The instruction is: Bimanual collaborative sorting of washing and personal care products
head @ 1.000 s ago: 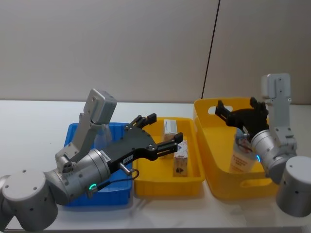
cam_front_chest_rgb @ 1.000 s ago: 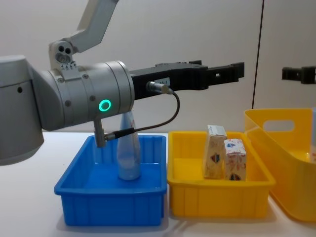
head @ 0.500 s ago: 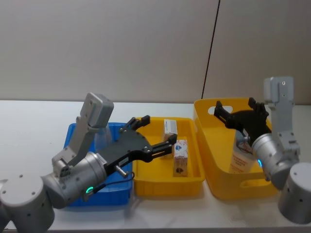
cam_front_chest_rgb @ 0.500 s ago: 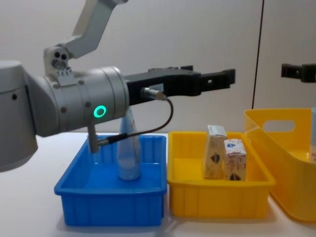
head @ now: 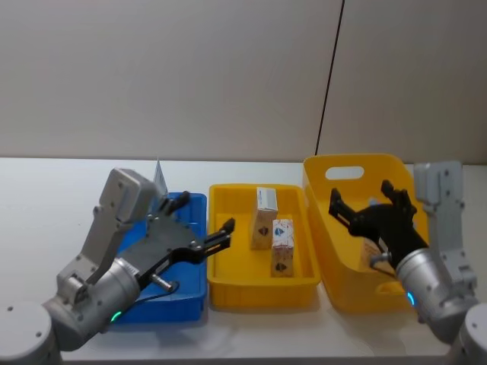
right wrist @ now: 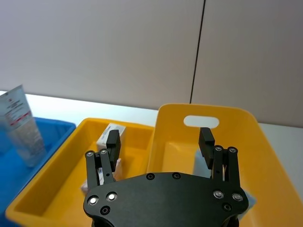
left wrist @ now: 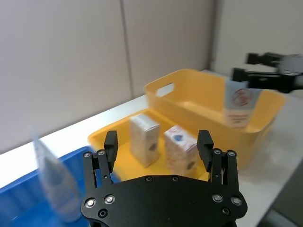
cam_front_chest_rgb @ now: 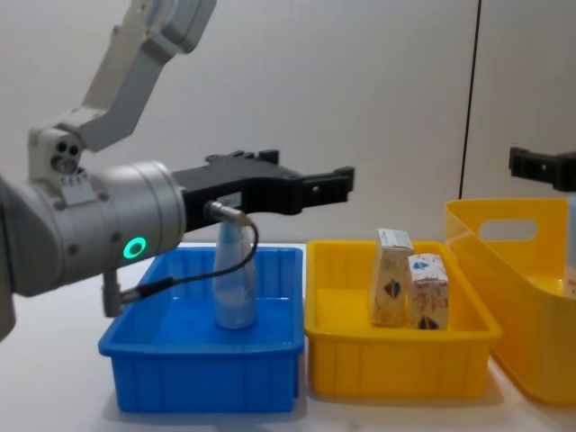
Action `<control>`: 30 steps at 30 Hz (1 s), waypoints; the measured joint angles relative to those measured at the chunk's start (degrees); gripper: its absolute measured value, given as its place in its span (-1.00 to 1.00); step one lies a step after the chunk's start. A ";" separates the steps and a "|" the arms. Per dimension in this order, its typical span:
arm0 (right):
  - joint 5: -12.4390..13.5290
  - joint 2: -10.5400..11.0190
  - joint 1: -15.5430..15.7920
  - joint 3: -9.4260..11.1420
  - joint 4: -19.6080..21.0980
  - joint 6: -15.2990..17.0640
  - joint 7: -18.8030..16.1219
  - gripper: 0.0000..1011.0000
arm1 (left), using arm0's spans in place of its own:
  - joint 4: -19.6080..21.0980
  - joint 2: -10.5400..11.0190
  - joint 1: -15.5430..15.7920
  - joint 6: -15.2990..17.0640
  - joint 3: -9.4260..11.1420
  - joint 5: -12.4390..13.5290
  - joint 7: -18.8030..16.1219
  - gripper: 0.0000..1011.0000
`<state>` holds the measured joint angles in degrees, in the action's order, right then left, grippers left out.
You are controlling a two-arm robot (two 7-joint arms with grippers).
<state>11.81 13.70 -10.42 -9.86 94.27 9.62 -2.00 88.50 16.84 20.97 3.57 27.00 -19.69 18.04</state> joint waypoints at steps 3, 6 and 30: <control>0.69 0.86 1.69 -0.50 1.09 -1.12 -0.28 0.99 | 0.63 0.68 -0.98 -0.36 -0.14 1.11 -2.36 0.98; 1.35 1.67 3.29 -0.95 2.06 -2.25 -0.54 0.99 | 1.40 1.49 -2.19 -0.83 -0.31 2.42 -5.19 0.98; 4.67 5.63 11.23 -3.15 6.96 -7.67 -1.87 0.99 | 4.67 5.02 -7.36 -2.82 -1.01 8.18 -17.37 0.98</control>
<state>16.49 19.33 0.81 -13.00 101.23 1.95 -3.87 93.17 21.86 13.60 0.75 25.99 -11.51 0.67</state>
